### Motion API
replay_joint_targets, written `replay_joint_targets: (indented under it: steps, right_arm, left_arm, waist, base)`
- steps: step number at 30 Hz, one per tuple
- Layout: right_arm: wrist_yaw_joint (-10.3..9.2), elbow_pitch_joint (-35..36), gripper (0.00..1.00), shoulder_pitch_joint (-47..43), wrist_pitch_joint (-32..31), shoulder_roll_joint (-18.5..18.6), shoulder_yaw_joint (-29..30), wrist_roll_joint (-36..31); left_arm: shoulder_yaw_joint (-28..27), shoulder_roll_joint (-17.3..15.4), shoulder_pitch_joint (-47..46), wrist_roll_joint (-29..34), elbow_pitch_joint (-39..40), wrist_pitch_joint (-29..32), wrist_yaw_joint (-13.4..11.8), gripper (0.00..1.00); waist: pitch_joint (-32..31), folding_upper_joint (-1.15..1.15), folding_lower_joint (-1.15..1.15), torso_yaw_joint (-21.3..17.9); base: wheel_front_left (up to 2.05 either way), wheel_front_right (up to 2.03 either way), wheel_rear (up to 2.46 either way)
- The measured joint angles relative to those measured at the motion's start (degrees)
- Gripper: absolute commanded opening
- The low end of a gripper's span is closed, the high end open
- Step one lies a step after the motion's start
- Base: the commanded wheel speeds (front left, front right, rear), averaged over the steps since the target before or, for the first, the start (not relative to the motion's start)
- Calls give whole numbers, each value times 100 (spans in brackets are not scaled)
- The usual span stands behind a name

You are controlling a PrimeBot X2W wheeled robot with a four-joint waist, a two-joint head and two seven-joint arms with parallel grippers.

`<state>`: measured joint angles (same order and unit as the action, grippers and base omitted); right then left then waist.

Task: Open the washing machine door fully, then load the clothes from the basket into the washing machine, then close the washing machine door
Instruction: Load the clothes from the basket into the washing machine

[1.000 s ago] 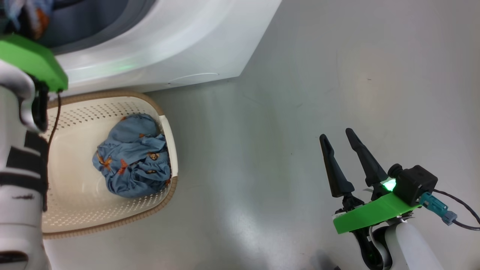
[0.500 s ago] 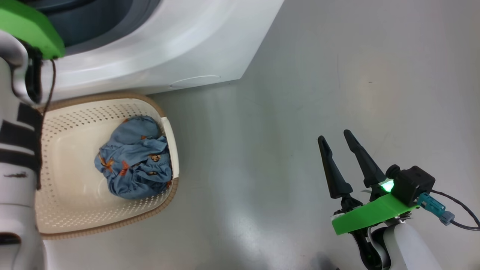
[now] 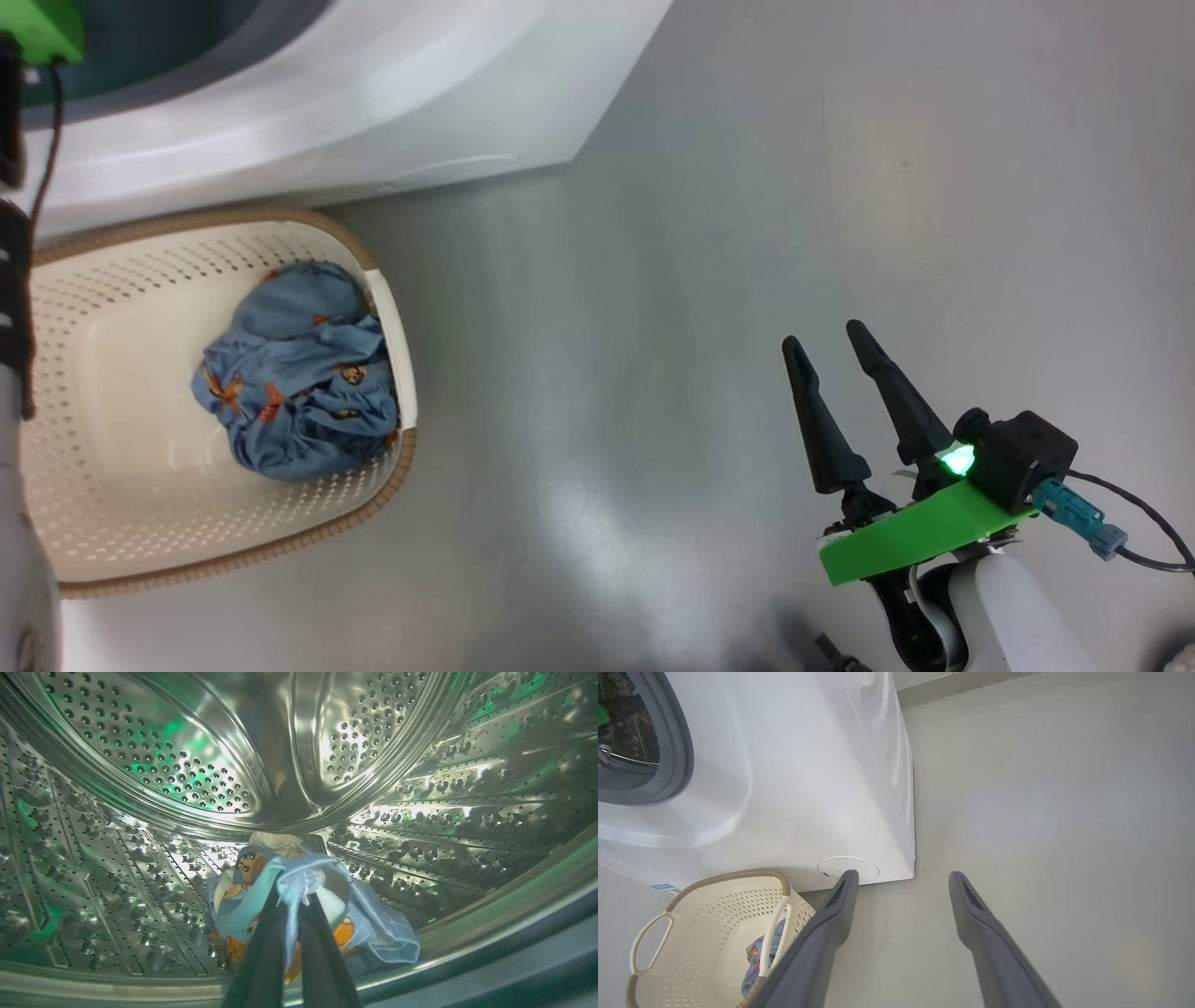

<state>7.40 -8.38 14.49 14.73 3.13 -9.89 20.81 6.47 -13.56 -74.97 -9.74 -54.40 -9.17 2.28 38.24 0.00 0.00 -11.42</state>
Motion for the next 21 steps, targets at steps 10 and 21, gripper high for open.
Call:
replay_joint_targets:
  steps: [10, 21]
  right_arm:
    - [0, 34, 100, 139, 0, -1, -71, 5]
    - [0, 33, 100, 135, 0, -7, -205, 4]
  left_arm:
    - [201, -189, -628, 148, -7, -325, 129, 0]
    - [291, -390, -1020, 183, -181, -485, 254, 0]
  waist:
    - [378, 0, 0, -82]
    - [642, 0, 0, -229]
  base:
    - [0, 0, 0]
    - [0, 0, 0]
